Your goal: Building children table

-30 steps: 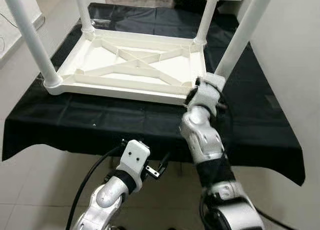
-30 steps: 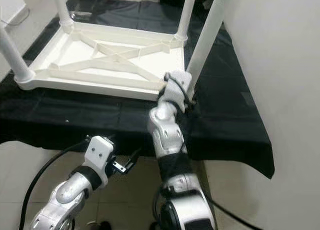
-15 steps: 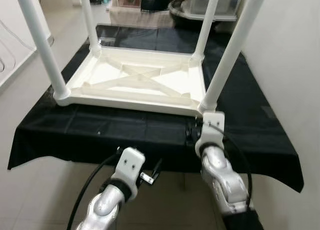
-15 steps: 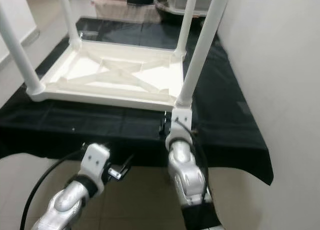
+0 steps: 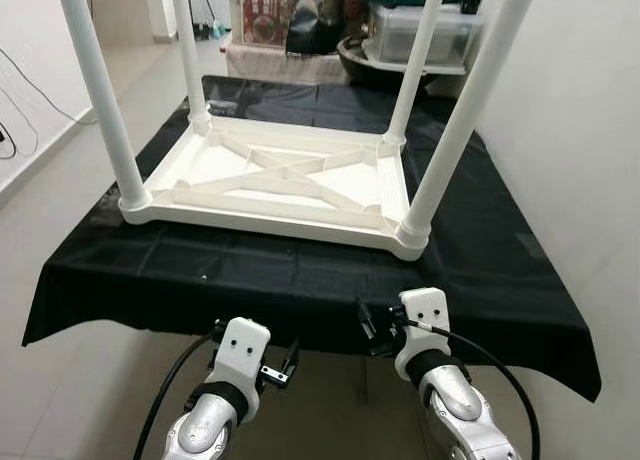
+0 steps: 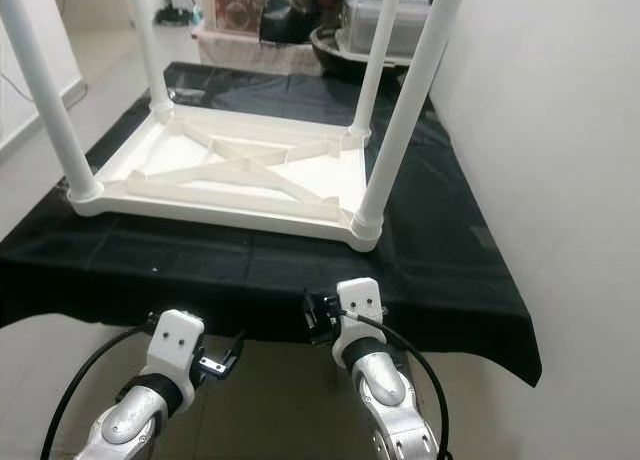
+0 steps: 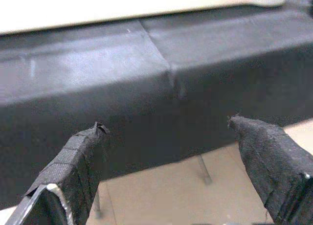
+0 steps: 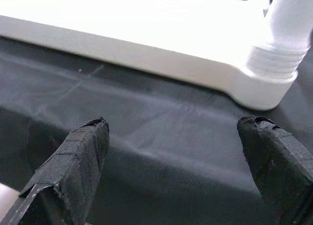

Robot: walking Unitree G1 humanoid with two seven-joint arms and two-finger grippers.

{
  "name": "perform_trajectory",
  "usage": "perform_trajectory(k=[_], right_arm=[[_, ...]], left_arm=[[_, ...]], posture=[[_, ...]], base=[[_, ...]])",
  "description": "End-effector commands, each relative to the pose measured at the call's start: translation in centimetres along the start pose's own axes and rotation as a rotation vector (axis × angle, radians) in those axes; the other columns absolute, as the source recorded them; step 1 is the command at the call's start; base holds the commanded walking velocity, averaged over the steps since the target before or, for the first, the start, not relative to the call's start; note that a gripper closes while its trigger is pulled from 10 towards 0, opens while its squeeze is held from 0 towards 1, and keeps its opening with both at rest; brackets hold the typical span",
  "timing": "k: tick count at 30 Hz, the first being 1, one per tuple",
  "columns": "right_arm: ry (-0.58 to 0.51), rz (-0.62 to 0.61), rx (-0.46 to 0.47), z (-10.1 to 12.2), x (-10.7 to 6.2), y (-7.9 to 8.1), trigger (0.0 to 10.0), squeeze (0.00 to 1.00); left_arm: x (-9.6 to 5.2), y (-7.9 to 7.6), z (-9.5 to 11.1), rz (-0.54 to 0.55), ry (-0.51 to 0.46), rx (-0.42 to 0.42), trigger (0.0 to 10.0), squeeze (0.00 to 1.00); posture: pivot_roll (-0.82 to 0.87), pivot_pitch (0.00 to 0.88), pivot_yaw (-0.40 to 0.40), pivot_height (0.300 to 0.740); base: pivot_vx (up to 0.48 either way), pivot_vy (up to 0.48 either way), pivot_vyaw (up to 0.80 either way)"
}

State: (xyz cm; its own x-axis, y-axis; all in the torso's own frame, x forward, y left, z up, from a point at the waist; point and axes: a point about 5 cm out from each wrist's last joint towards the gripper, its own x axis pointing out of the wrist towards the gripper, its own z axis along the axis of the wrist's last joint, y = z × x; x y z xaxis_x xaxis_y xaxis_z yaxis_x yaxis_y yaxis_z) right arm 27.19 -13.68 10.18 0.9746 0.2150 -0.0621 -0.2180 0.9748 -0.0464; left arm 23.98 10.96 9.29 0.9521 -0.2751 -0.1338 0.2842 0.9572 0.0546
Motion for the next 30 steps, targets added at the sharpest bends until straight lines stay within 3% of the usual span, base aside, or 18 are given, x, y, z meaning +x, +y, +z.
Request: perform_trajectory(k=[1,9,20,23,24,26,29,30], right_arm=[[0.003,-0.009,0.006,-0.5,-0.2,-0.5,10.0,0.0],[0.02,0.007,0.018,-0.9,-0.1,-0.5,10.0,0.0],[0.021,-0.002,0.039,-0.9,0.0,-0.7,10.0,0.0],[0.013,-0.027,0.057,-0.6,0.3,-1.3,10.0,0.0],[0.001,-0.062,0.104,0.0,1.0,-2.4,10.0,0.0],[0.001,-0.062,0.104,0.0,1.0,-2.4,10.0,0.0],[-0.044,-0.021,0.116,1.0,1.8,-3.0,10.0,0.0],[-0.073,-0.002,0.105,1.9,2.7,-3.9,10.0,0.0]], left_arm=[[-0.1,-0.4,-0.7,-0.009,0.035,-0.003,10.0,0.0],[-0.1,-0.2,-0.7,0.0,0.032,-0.02,10.0,0.0],[0.0,0.2,-0.6,0.029,0.037,-0.078,10.0,0.0],[-0.1,0.2,-0.6,0.035,0.033,-0.09,10.0,0.0],[-0.1,0.2,-0.4,0.038,0.028,-0.097,10.0,0.0],[-0.1,0.2,-0.4,0.038,0.028,-0.097,10.0,0.0],[-0.2,0.0,-0.1,0.029,0.01,-0.103,10.0,0.0],[-0.4,-0.1,0.3,0.023,-0.009,-0.11,10.0,0.0]], posture=[[0.09,0.073,-0.066,0.74],[0.09,0.087,-0.069,0.74],[0.09,0.1,-0.071,0.74],[0.09,0.106,-0.074,0.74],[0.09,0.109,-0.071,0.74],[0.09,0.109,-0.071,0.74],[0.09,0.116,-0.073,0.74],[0.09,0.132,-0.073,0.74]], base=[[0.0,-0.39,0.0],[0.256,-0.382,0.0],[0.024,0.0,0.0],[0.0,0.0,0.0],[0.0,0.0,0.0],[0.0,0.0,0.0],[0.0,0.0,0.0],[0.0,0.0,0.0]])
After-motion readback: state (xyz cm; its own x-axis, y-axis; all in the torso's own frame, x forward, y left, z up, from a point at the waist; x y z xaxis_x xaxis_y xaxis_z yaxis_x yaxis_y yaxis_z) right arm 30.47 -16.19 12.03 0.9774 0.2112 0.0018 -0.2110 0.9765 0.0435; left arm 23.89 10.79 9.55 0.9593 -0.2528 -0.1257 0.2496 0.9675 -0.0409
